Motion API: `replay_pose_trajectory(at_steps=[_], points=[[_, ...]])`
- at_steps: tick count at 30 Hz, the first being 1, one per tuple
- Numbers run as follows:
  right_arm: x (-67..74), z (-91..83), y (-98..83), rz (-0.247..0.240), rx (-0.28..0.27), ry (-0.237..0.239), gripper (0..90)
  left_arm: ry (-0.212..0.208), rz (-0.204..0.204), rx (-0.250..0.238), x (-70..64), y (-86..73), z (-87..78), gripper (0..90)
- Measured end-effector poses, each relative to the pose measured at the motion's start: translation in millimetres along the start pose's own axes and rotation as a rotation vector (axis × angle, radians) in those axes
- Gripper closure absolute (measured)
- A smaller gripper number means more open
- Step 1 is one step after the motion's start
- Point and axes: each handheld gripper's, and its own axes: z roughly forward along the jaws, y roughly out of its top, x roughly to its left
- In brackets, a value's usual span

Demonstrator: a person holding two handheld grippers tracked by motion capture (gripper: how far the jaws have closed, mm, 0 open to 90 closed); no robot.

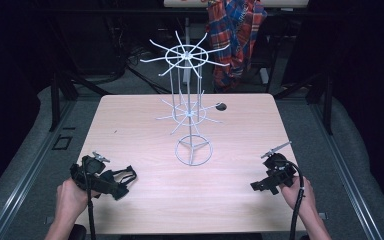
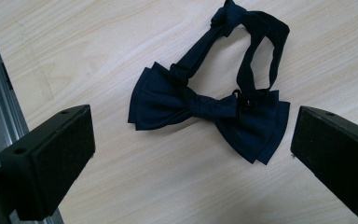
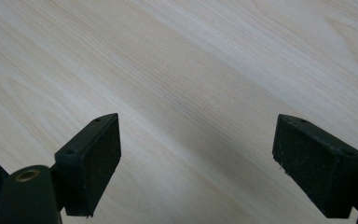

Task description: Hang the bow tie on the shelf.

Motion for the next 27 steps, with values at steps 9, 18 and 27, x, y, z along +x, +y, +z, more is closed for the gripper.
replay_pose_trajectory(at_steps=[9,18,27], points=[[3.6,1.3,1.5,-0.009,0.018,0.004,15.1,-0.01,0.02,-0.002,-7.0,4.4,1.3,0.0],[4.4,1.4,1.5,-0.013,0.013,0.004,15.1,-0.02,0.027,-0.047,-11.6,9.5,1.6,0.0],[4.3,2.4,2.5,-0.009,0.014,0.01,15.1,-0.033,0.073,-0.046,-22.9,24.2,8.5,1.2]])
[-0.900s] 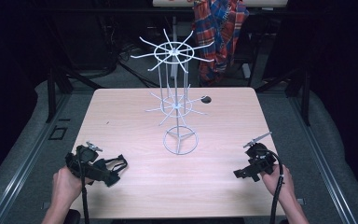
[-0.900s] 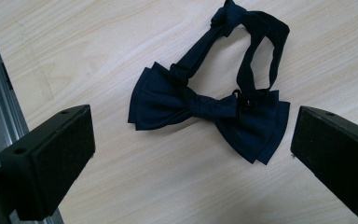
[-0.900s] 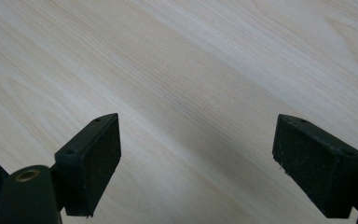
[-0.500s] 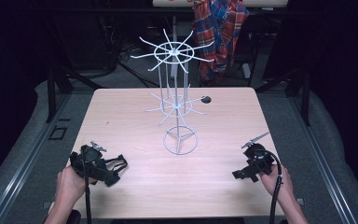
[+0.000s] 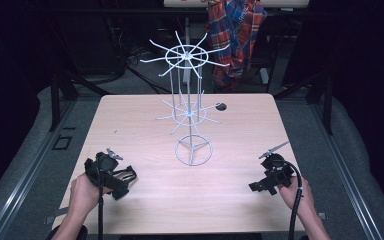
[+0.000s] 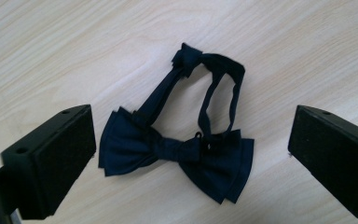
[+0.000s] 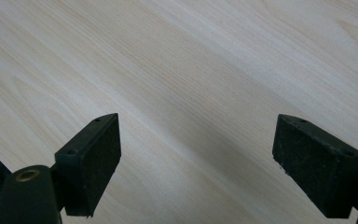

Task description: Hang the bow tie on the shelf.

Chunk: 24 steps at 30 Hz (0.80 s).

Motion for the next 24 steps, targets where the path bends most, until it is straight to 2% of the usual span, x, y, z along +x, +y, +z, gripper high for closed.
replay_pose_trajectory(at_steps=[2,4,5,7,8,10,12,15,20,24], points=[[-0.1,0.8,-0.2,0.001,-0.005,-0.002,15.1,-0.001,0.013,-0.001,-2.3,3.1,1.1,8.2],[1.2,1.6,0.1,0.009,-0.012,0.003,15.1,-0.008,0.019,-0.003,-4.3,5.6,3.8,10.4],[1.1,1.4,0.4,0.002,-0.005,-0.003,15.1,-0.013,0.024,0.004,-5.2,6.7,5.3,14.3],[1.5,1.2,1.1,-0.002,0.003,0.002,15.1,-0.027,0.03,0.021,-7.3,8.2,9.1,16.0],[2.4,2.4,0.8,0.007,-0.013,0.006,15.0,-0.031,0.037,0.026,-8.2,8.6,10.9,18.0],[2.4,2.1,1.3,-0.001,-0.006,0.001,15.1,-0.042,0.046,0.036,-9.3,9.6,13.8,23.1],[2.3,1.9,1.5,0.001,-0.002,0.008,15.1,-0.048,0.06,0.031,-9.6,10.7,14.8,29.9],[2.5,2.6,1.6,0.004,-0.003,0.008,15.1,-0.06,0.059,0.022,-8.5,13.1,15.4,36.7],[2.7,2.6,1.5,0.005,-0.003,0.011,15.1,-0.087,0.066,0.061,-12.5,18.9,24.4,42.0],[2.6,2.3,1.2,0.001,-0.003,0.008,15.1,-0.086,0.063,0.087,-14.4,22.6,30.9,46.6]])
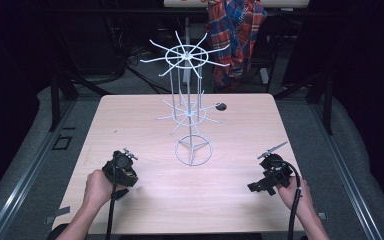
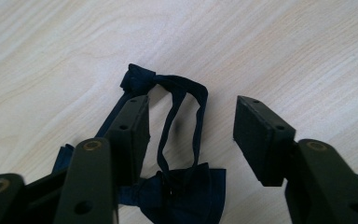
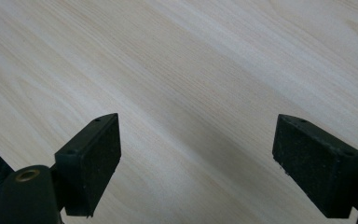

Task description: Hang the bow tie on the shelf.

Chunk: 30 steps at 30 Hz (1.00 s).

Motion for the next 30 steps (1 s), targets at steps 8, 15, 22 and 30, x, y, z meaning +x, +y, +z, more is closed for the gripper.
replay_pose_trajectory(at_steps=[8,15,22,30], points=[[2.4,-3.2,-0.4,-0.01,0.013,-0.029,15.0,-0.04,0.005,0.03,8.3,1.5,8.3,61.2],[3.0,-3.6,-0.9,-0.01,0.006,-0.028,15.1,-0.057,0.009,0.057,9.6,1.0,12.2,70.9],[4.6,-3.3,-0.7,-0.005,-0.002,-0.022,15.1,-0.071,0.009,0.063,12.1,1.3,12.5,83.1],[3.8,-4.2,-1.1,-0.017,0.001,-0.028,15.0,-0.074,-0.007,0.005,16.1,-0.6,2.5,86.4]])
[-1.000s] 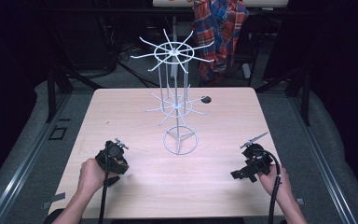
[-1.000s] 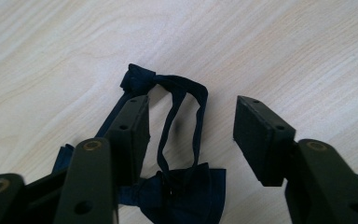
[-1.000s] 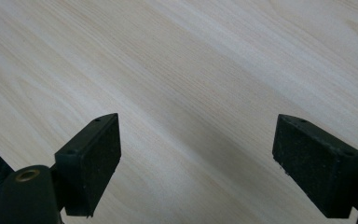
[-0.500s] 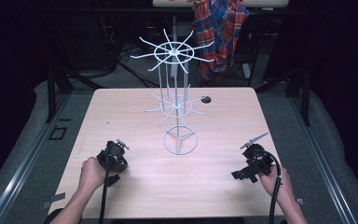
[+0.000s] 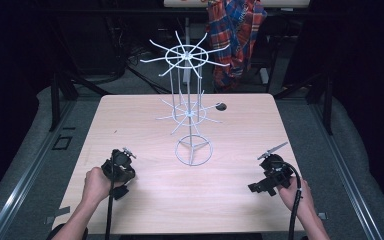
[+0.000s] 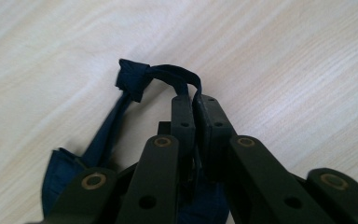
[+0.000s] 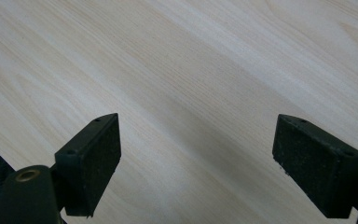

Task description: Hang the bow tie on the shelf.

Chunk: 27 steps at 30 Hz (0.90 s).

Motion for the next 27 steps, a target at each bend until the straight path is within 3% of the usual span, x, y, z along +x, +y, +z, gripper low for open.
replay_pose_trajectory(at_steps=[2,10,14,27], points=[[-0.4,-0.1,0.1,-0.002,0.002,0.001,15.1,0.002,-0.011,-0.032,4.0,-1.8,-5.9,87.4],[1.1,1.3,0.0,0.015,-0.007,0.007,15.1,0.001,-0.034,-0.079,11.2,-6.1,-16.2,88.9],[0.4,0.9,0.7,-0.002,0.01,0.011,15.1,-0.004,-0.044,-0.096,14.4,-8.2,-20.5,88.9],[-0.8,1.0,0.3,0.002,0.019,0.008,15.1,0.003,-0.118,-0.233,30.1,-19.5,-46.7,89.1]])
